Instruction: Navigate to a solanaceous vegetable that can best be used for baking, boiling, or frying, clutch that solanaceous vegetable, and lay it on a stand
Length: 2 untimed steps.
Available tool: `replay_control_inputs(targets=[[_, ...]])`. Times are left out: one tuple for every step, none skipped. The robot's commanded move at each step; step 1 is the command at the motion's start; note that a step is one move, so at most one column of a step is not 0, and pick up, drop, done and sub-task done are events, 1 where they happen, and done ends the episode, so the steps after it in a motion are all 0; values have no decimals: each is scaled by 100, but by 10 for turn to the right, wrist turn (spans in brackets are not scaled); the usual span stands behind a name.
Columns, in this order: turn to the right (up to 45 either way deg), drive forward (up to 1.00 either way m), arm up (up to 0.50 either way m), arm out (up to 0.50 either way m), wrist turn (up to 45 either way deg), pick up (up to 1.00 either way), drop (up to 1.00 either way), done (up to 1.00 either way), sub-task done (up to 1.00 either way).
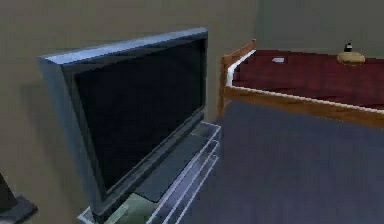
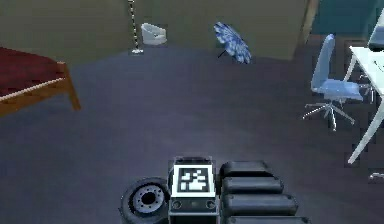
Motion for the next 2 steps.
replay_control_inputs(targets=[[-450,0,0,0,0,0,0,0,0],[-180,0,0,0,0,0,0,0,0]])
